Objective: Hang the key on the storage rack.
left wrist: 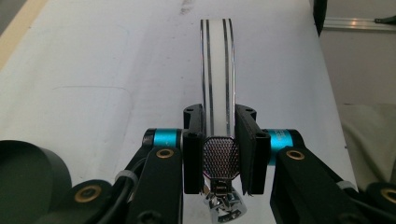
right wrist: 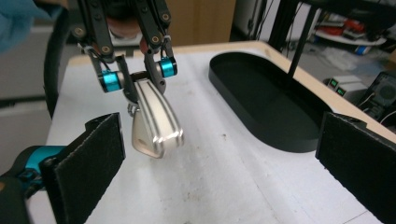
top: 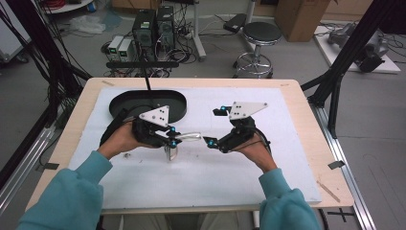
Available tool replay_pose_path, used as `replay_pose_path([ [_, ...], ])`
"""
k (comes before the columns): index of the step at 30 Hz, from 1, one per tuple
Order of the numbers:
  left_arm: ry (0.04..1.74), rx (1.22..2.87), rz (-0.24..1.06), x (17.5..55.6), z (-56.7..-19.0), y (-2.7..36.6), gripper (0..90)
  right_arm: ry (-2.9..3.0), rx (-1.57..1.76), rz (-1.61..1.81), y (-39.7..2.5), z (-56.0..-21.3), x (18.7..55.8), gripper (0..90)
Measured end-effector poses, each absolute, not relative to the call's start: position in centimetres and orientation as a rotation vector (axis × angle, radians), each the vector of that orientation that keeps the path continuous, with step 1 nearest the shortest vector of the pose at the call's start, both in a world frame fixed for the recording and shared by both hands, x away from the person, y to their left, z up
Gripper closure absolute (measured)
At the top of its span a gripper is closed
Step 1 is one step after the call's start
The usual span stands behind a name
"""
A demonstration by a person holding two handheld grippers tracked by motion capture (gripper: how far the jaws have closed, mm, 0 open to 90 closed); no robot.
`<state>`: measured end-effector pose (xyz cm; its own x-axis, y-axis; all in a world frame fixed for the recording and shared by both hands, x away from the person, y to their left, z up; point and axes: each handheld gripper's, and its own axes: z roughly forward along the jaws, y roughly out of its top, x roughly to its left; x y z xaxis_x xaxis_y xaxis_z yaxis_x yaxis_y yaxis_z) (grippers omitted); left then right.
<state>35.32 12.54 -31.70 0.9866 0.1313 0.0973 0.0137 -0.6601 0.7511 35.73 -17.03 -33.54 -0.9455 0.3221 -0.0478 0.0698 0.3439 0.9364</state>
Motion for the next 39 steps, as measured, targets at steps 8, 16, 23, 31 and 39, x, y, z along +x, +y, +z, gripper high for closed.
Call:
replay_pose_path([
  [8,0.19,2.229,0.226,35.6,-30.9,13.6,74.1,2.269,0.49,1.657,-19.6,-34.0,34.5,0.6],
  [16,0.289,2.15,0.287,36.1,-30.4,14.7,74.1,2.112,0.587,1.642,-21.8,-35.2,32.5,0.7],
  [23,0.355,2.099,0.361,36.8,-30.2,15.8,74.1,1.997,0.677,1.655,-23.5,-37.1,31.2,0.6],
  [31,0.442,2.026,0.429,38.1,-30.2,16.8,74.2,1.903,0.714,1.61,-25.1,-38.7,29.6,0.7],
  [39,0.531,1.941,0.47,39.5,-30.5,17.3,74.2,1.849,0.743,1.601,-26.4,-40.1,28.9,0.7],
])
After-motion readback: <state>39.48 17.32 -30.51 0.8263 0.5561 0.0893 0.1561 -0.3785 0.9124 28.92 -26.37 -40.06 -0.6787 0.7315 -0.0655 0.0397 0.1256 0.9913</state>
